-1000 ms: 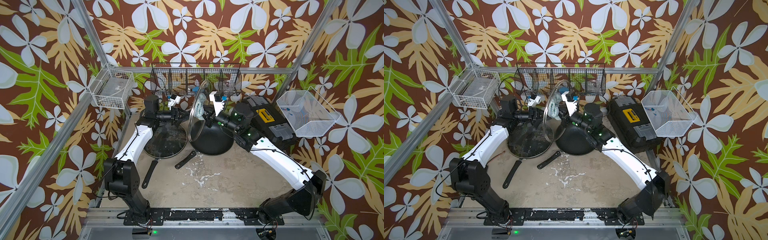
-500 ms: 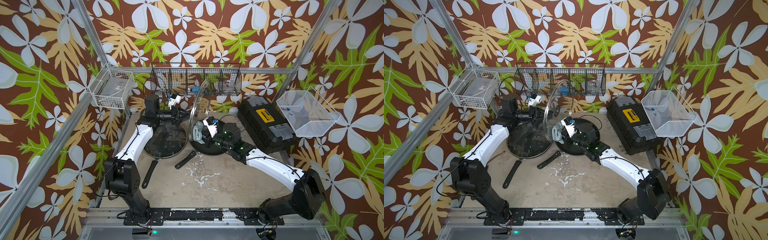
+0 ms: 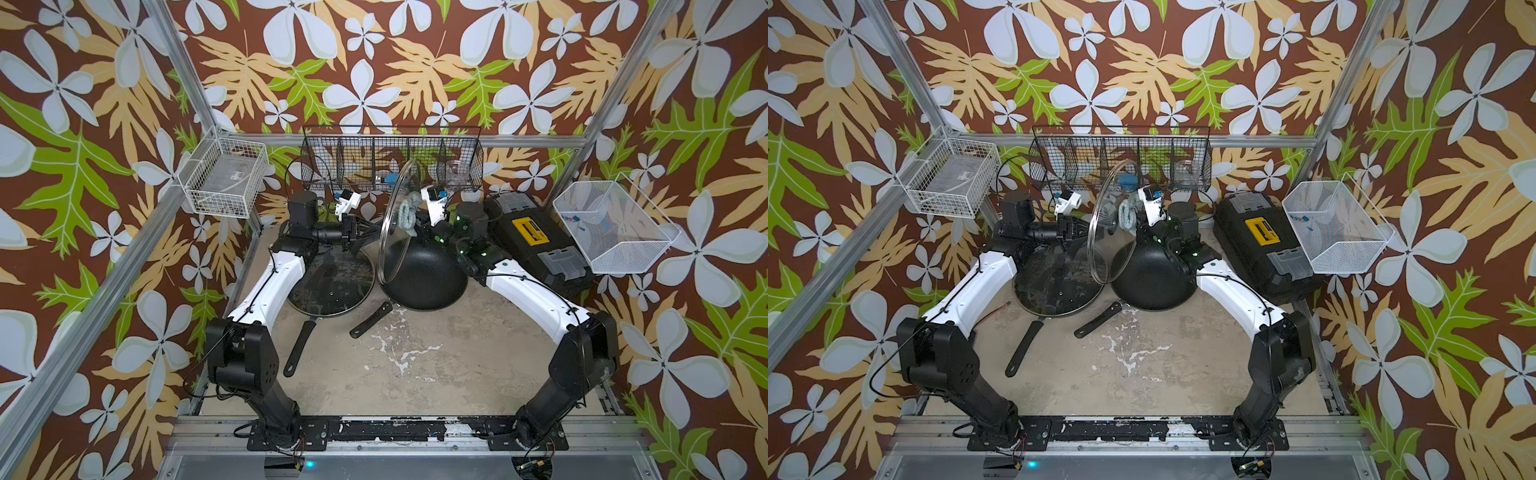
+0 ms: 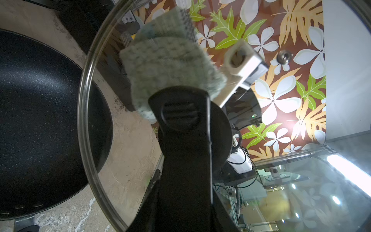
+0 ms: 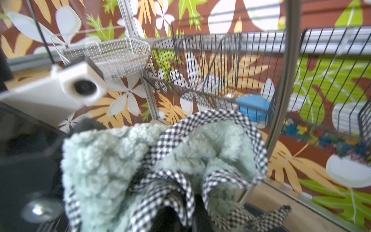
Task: Wipe the pot lid with a cloth
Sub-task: Wipe the pot lid.
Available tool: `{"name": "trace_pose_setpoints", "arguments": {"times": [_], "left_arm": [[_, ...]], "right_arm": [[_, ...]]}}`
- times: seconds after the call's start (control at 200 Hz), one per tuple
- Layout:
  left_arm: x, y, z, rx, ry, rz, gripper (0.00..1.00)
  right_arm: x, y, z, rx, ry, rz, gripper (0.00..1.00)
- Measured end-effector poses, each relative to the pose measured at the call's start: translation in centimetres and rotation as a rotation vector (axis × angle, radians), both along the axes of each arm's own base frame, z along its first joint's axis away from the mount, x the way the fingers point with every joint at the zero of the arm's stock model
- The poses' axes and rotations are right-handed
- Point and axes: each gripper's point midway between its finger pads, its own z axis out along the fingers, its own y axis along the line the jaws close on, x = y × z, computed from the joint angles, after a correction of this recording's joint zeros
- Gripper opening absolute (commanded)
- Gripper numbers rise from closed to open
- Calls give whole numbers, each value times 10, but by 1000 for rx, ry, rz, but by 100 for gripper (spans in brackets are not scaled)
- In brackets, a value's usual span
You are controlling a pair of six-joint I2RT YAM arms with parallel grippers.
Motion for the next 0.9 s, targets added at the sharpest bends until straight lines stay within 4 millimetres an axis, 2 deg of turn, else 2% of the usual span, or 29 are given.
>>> {"name": "trace_pose_setpoints", "arguments": {"times": [0.1, 0.22, 0.295, 0.385, 0.495, 0.57, 0.631, 0.741, 0.901], "left_arm": [[-1, 0, -1, -1, 4, -7, 0], [-2, 0, -2, -1, 3, -10, 0], [-2, 0, -2, -1, 2, -11, 0], [-2, 0, 0, -2, -1, -13, 0], [-3, 0, 3, -4, -11, -19, 0], [-2, -1, 4, -5, -17, -21, 0], [-1, -1, 3, -5, -16, -21, 0], [-1, -1, 4, -5, -15, -21, 0], [0, -1, 4, -4, -19, -18, 0]], "right_arm": [[-13, 4, 34, 27, -64, 25, 0], [-47, 19, 64, 48, -128, 92, 0], [-72, 29, 70, 52, -143, 145, 0], [-104, 42, 66, 47, -141, 210, 0], [-138, 53, 44, 36, -103, 283, 0], [-153, 55, 16, 24, -45, 315, 0], [-157, 53, -11, 4, 9, 317, 0], [-147, 47, -64, -52, 114, 281, 0], [-105, 30, -108, -86, 197, 190, 0]]}}
